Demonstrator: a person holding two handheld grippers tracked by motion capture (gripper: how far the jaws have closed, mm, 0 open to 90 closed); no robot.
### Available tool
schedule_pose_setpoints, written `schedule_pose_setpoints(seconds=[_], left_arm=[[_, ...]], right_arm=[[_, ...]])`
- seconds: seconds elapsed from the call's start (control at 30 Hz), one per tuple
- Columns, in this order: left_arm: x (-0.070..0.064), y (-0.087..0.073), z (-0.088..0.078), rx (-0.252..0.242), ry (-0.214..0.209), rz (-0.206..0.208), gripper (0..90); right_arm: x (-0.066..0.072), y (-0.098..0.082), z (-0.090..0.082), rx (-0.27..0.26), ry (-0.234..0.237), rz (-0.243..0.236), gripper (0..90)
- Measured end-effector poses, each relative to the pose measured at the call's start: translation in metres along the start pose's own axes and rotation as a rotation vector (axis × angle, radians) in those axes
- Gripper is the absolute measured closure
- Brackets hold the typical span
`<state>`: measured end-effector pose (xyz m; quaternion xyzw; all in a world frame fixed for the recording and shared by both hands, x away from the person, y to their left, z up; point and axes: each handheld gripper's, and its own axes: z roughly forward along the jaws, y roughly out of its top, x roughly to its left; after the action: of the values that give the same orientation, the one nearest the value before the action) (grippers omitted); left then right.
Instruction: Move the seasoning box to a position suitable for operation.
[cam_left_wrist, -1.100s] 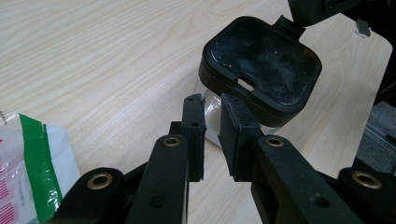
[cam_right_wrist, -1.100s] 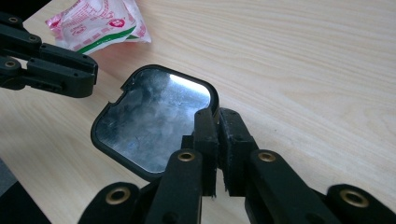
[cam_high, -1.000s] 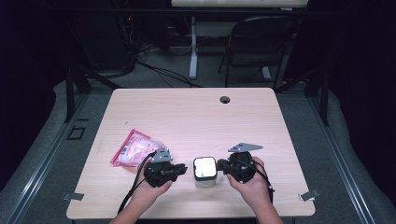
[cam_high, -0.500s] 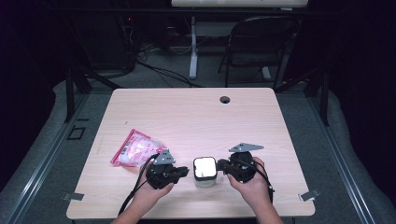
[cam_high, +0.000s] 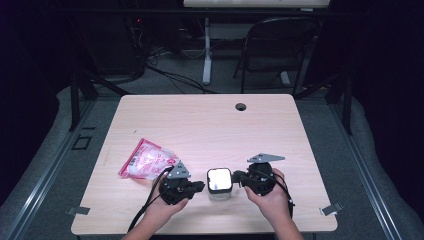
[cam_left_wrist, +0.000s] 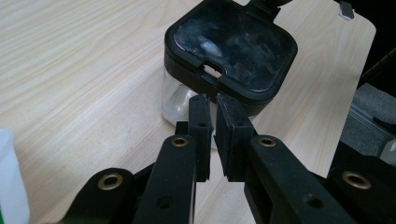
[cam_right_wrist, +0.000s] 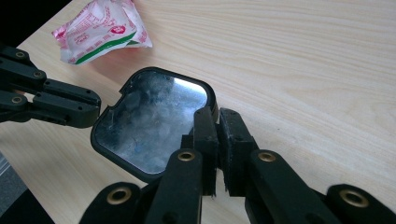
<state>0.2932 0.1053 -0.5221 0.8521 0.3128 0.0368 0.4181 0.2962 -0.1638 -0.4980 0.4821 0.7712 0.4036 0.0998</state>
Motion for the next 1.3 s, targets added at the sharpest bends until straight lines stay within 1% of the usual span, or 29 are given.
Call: schedule_pose_setpoints(seconds=[0.03,0.1,0.2,0.23,0.27,0.33,0.37,0.4,0.43,0.6,0.8,1.03,1.2,1.3], left_arm=[[-0.0003,-0.0001,0.0008,0.002,-0.001,0.003,84.8],[-0.0012,-0.0005,0.0017,0.0,-0.003,0.001,84.9],[-0.0035,-0.0003,0.0033,-0.003,-0.012,0.009,85.6],[-0.0044,-0.0001,0.0035,-0.002,0.0,0.011,85.6],[-0.004,-0.0001,0.0039,-0.001,-0.015,0.011,85.6],[-0.0044,-0.0001,0.0042,0.005,-0.018,0.007,86.1],[-0.0042,-0.0001,0.0043,0.003,-0.019,0.007,86.2],[-0.0045,-0.0001,0.0043,0.001,-0.008,0.009,86.4],[-0.0039,-0.0001,0.0042,-0.002,-0.02,0.006,86.5],[-0.0039,-0.0002,0.0043,-0.004,-0.023,0.005,87.1],[-0.0039,-0.0004,0.0046,0.003,-0.022,0.004,87.3],[-0.004,-0.0002,0.0043,-0.006,-0.022,0.002,87.3],[-0.0043,0.0,0.004,-0.007,-0.022,-0.001,87.3],[-0.0049,0.0009,0.0029,-0.01,-0.012,-0.001,87.4]], right_arm=[[0.0001,-0.0003,0.0002,-0.006,0.005,0.005,86.1],[-0.0004,-0.0003,-0.0001,-0.002,0.007,0.001,86.1],[-0.0003,-0.0006,-0.0004,-0.001,0.004,0.0,86.2],[-0.0004,-0.0008,-0.0004,-0.002,0.004,-0.001,86.2],[-0.0003,-0.0009,-0.0004,-0.003,0.004,-0.001,86.1],[0.0001,-0.0013,-0.0005,-0.004,0.0,0.007,86.1],[-0.0002,-0.0014,-0.0003,-0.007,0.006,0.008,86.2],[-0.0004,-0.0015,-0.0004,-0.007,0.006,0.009,86.2],[-0.0005,-0.0016,-0.0004,-0.007,0.006,0.01,86.1],[-0.0007,-0.0017,-0.0008,-0.004,0.005,0.008,86.1],[-0.001,-0.0018,-0.0007,-0.006,0.009,0.01,86.1],[-0.0013,-0.0027,-0.0007,-0.012,0.008,0.022,86.1],[-0.0012,-0.0028,-0.0006,-0.015,0.009,0.021,86.2],[-0.0015,-0.003,-0.0006,-0.015,0.007,0.022,86.1]])
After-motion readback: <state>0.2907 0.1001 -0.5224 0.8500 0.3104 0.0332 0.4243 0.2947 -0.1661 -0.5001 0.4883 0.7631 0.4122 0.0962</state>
